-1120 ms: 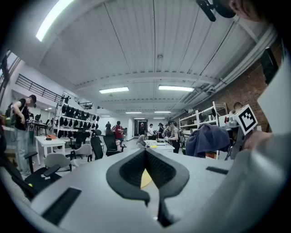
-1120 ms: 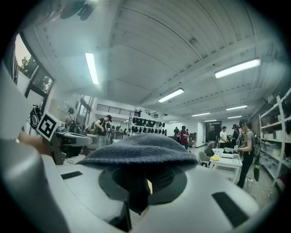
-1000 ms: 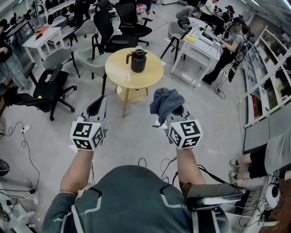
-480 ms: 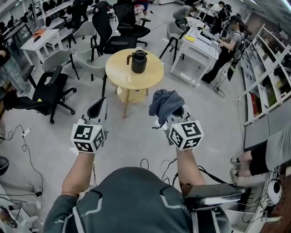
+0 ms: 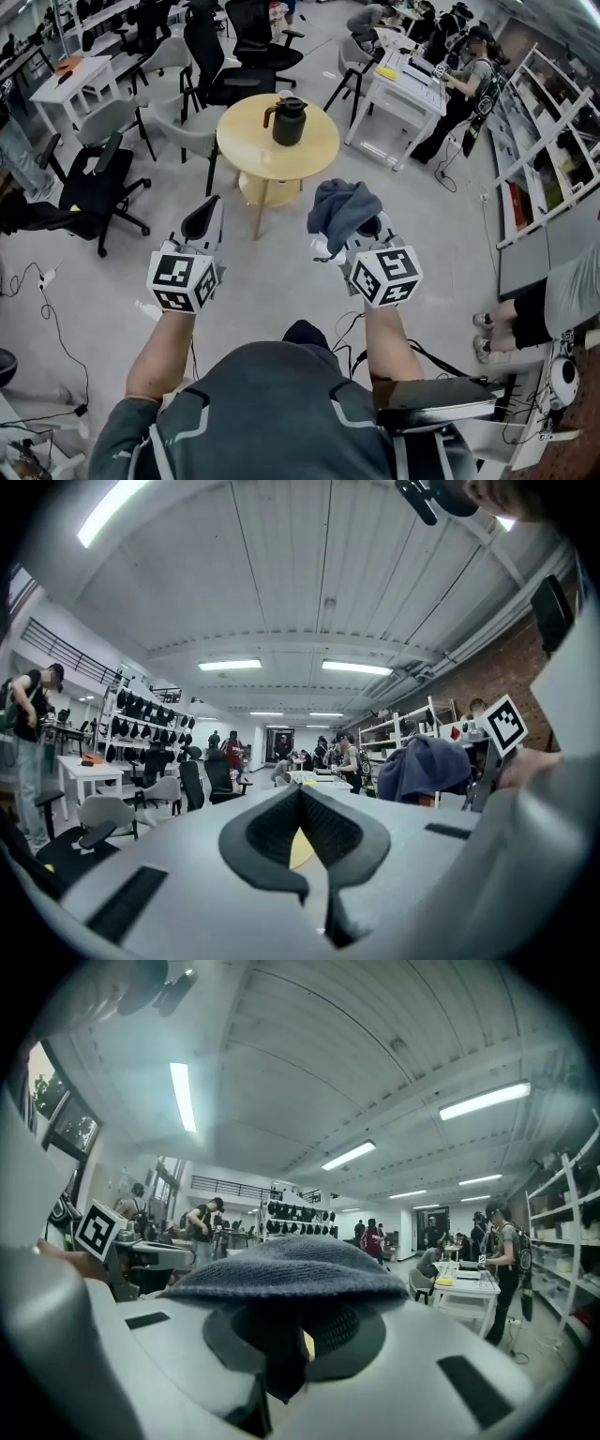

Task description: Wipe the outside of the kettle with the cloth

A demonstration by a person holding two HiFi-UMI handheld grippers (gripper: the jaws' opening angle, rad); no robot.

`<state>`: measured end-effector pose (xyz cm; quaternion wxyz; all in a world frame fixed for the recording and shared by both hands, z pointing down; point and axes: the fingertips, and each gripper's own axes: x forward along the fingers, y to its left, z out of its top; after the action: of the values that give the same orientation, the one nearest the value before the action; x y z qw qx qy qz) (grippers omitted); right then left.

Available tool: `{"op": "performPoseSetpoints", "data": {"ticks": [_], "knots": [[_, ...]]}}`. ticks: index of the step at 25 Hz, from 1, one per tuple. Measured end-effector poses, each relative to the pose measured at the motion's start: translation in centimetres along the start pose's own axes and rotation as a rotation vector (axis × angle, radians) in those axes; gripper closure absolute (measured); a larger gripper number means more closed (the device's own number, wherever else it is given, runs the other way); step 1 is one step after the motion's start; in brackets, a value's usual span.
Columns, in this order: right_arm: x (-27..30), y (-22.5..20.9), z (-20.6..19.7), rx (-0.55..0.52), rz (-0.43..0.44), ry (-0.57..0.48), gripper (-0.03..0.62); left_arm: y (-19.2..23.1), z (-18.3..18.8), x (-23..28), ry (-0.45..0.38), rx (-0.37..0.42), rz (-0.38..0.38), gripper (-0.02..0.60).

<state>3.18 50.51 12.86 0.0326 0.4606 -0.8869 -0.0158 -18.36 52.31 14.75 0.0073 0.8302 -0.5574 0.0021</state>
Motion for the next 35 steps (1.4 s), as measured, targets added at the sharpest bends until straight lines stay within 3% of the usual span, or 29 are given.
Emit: {"op": "performPoseSetpoints", "data": {"ticks": [12, 23, 28, 35], "knots": [[9.8, -4.2, -0.8, 0.007, 0.053, 0.001, 0.539, 5.4, -1.7, 6.3, 0.030, -0.008, 0.065, 0.574], [22.1, -13.7, -2.1, 0.037, 0.109, 0.037, 0.539, 8.9, -2.4, 20.5, 0.080, 0.024, 0.100, 0.572], [26.7, -18.1, -3.5, 0.055, 0.135, 0.059, 0.539, 10.2, -3.9, 27.6, 0.116, 0.002, 0.106, 0.572], [32.2, -21.6, -5.6, 0.083, 0.152, 0.079, 0.539, 12.3, -5.8, 34.4, 0.160, -0.005, 0.101, 0.572]]}}
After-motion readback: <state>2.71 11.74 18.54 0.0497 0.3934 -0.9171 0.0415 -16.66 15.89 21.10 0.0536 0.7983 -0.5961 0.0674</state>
